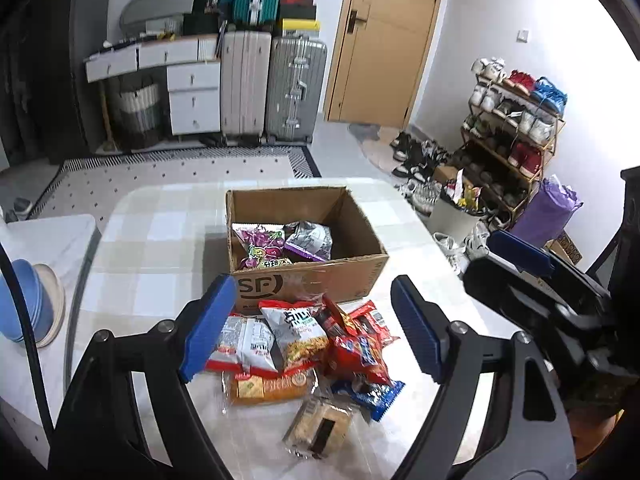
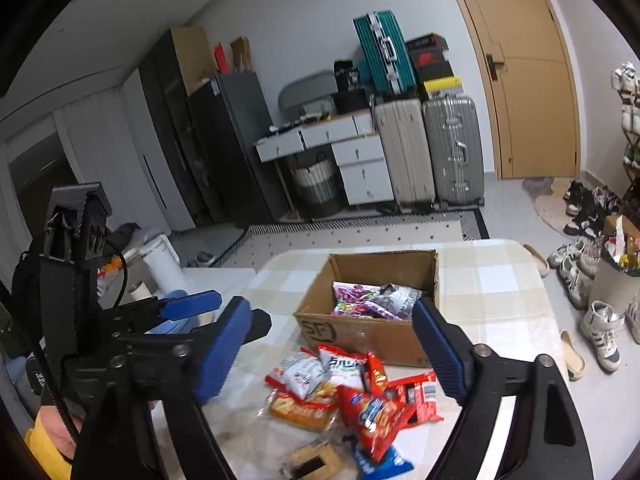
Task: Organize snacks
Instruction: 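Withdraw both grippers from the box back toward the snack pile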
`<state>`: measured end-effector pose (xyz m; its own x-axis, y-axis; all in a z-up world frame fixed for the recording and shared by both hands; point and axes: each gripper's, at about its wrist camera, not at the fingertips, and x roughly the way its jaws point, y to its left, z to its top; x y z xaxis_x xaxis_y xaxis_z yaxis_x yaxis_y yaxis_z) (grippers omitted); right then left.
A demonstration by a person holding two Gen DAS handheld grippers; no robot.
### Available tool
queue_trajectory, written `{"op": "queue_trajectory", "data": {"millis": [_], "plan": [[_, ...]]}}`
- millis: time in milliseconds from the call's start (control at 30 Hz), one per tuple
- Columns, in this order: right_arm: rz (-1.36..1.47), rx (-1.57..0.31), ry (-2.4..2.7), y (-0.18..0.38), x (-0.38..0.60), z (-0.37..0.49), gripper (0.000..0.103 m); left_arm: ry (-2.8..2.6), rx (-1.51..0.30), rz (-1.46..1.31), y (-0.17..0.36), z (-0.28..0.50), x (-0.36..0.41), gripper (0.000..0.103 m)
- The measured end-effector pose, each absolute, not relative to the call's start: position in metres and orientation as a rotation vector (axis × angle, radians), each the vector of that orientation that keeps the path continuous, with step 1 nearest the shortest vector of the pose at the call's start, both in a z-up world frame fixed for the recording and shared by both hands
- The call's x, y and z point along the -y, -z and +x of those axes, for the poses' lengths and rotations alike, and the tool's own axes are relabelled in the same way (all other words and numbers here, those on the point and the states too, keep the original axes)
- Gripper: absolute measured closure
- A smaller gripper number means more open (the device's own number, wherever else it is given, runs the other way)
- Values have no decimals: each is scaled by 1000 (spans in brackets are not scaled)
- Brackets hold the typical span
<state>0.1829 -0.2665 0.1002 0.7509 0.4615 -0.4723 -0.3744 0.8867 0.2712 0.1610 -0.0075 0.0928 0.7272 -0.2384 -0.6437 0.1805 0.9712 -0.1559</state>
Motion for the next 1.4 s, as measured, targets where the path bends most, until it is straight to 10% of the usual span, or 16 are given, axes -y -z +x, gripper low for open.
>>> {"op": "queue_trajectory", "data": {"millis": [500, 600, 1400], "plan": [[139, -451, -481, -91, 272, 75, 9, 209, -619, -176, -105, 16, -31, 15], [168, -461, -483, -72, 276, 71, 9, 221, -627, -182, -87, 1, -36, 0], [215, -643, -457, 29, 289, 79, 9, 234, -789, -125, 53, 19, -28, 0]]}}
